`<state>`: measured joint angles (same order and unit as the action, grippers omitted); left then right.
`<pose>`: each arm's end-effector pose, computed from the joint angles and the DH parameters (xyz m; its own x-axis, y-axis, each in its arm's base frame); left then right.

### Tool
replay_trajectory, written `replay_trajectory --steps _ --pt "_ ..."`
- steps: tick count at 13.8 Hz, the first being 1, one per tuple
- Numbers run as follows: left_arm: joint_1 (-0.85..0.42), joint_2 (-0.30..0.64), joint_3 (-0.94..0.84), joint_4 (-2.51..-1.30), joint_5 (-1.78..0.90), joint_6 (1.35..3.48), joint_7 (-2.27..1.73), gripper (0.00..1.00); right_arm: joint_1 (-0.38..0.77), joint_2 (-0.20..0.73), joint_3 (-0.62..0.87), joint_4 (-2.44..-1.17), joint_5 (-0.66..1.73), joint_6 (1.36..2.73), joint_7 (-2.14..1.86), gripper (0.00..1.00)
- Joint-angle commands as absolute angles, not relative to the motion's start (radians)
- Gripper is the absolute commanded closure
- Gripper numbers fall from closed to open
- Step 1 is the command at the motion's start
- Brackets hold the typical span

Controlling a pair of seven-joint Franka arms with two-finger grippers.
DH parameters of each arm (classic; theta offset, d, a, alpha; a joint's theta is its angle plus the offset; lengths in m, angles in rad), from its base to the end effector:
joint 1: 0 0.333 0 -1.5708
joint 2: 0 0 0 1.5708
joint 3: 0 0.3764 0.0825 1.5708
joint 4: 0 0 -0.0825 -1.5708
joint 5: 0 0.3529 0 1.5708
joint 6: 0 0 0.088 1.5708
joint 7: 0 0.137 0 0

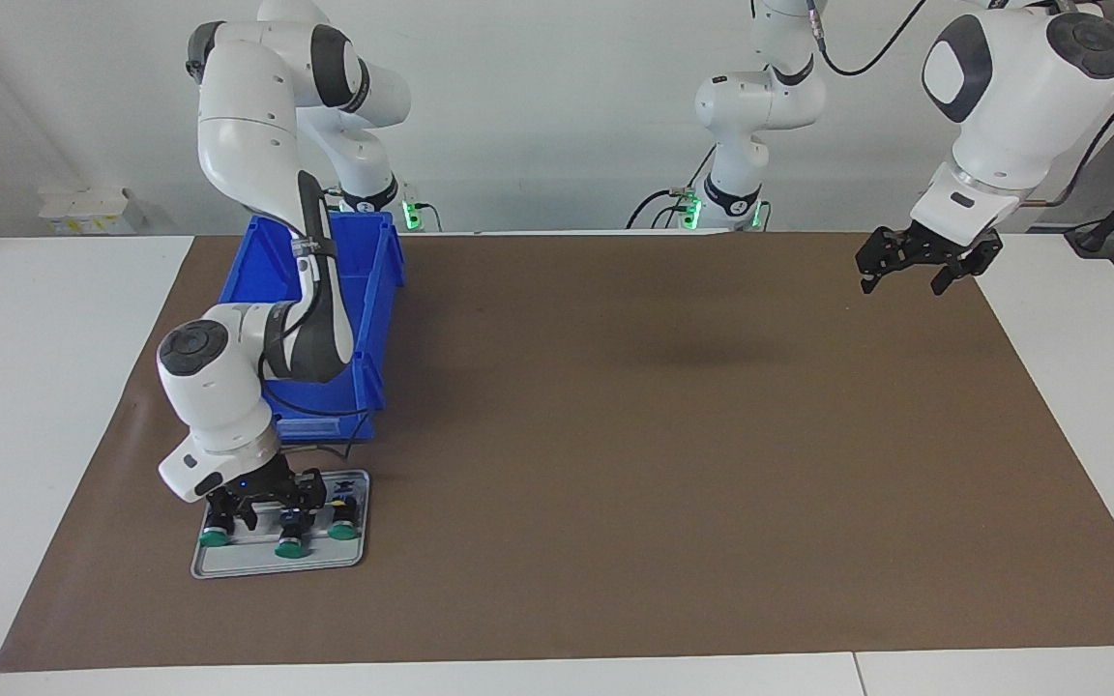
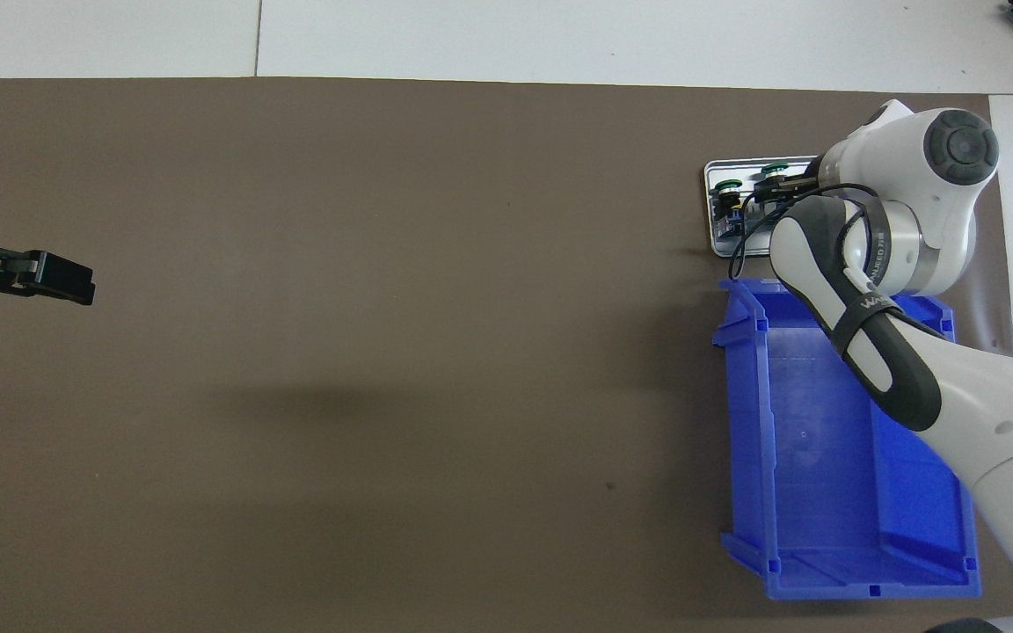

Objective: Place and press button with both arms
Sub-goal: 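Reach the right gripper to the silver tray and grasp a green button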

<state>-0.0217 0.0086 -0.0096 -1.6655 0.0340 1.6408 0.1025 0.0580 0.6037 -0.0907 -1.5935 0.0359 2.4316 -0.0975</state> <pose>0.5285 -0.0121 0.6146 0.9901 -0.1357 -0.0366 -0.1368 -0.9901 -0.0301 0.7332 -0.0109 0.3445 0.9706 0.0660 0.2315 0.0570 -0.9974 0.0451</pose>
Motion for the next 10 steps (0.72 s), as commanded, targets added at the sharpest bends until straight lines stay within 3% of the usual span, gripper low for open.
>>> replay_trajectory --steps 1,6,7,8,9,10 --pt "-0.018 -0.02 -0.014 -1.698 0.052 1.657 0.098 0.0 0.048 0.601 -0.077 -1.609 0.06 2.474 -0.115 0.27" --pt "-0.018 -0.02 -0.014 -1.698 0.052 1.657 0.098 0.0 0.048 0.6 -0.077 -1.64 0.064 2.485 -0.118 0.35" --pt "-0.018 -0.02 -0.014 -1.698 0.052 1.657 0.098 0.0 0.046 0.6 -0.077 -1.643 0.064 2.485 -0.118 0.48" --pt "-0.018 -0.02 -0.014 -1.698 0.052 1.657 0.098 0.0 0.048 0.6 -0.077 -1.643 0.064 2.485 -0.118 0.88" --pt "-0.018 -0.02 -0.014 -1.698 0.052 1.657 0.098 0.0 0.048 0.6 -0.077 -1.641 0.066 2.484 -0.115 1.0" --pt "-0.018 -0.018 -0.014 -1.698 0.052 1.657 0.098 0.0 0.049 0.6 -0.077 -1.638 0.066 2.484 -0.101 1.0"
